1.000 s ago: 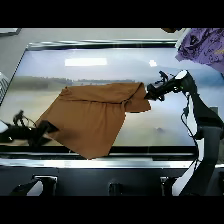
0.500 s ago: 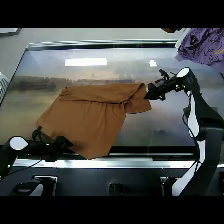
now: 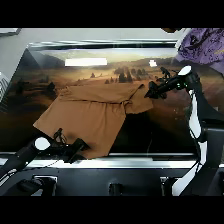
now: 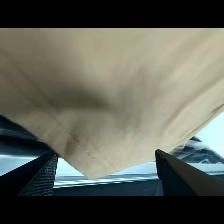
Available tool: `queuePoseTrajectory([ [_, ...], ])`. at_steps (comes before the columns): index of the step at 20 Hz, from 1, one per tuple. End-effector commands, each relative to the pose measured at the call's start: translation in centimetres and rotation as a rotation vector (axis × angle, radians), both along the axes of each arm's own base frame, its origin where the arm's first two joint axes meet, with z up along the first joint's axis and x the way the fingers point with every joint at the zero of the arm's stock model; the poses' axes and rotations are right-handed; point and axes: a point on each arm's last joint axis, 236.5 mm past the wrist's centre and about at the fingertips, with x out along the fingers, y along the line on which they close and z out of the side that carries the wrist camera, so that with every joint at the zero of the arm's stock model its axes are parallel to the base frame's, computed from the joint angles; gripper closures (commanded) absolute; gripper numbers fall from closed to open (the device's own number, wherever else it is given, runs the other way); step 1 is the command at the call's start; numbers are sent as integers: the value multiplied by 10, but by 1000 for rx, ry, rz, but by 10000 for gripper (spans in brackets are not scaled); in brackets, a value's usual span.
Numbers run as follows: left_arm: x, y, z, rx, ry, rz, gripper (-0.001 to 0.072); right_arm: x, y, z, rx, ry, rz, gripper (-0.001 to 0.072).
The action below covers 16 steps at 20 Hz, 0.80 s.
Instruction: Fold the clothes and pants, and hang the long-sleeved shirts on hangers.
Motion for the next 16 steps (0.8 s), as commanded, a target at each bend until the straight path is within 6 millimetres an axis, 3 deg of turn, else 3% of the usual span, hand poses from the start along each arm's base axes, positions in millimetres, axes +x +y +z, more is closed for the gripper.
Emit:
queuePoseTrajectory([
  [1, -5, -12, -6, -5, 15, -11, 1, 0, -2, 5, -12, -10, -1, 688],
  [2, -3, -12, -7, -3, 7, -5, 82, 0, -2, 6, -12, -12, 0, 688],
  [4, 12, -12, -6, -4, -37, 40, 332, 0, -2, 9, -12, -19, -1, 688],
  [6, 32, -13, -2, -24, -85, 118, 406, 1, -2, 13, -13, -27, -1, 688],
  [8, 50, -11, 5, -28, -146, 137, 696, 1, -2, 22, -14, -44, -1, 688],
  [10, 78, -8, 26, -37, -257, 112, 692, 4, -2, 40, -19, -90, -7, 688],
  [12, 120, 2, 67, -37, -444, 65, 694, 14, -4, 72, -33, -204, -24, 688],
  [14, 163, 28, 128, 8, -647, 23, 693, 30, -9, 122, -54, -377, -63, 688],
  [16, 193, 67, 204, 113, -838, 6, 694, 39, -16, 189, -87, -581, -111, 688],
])
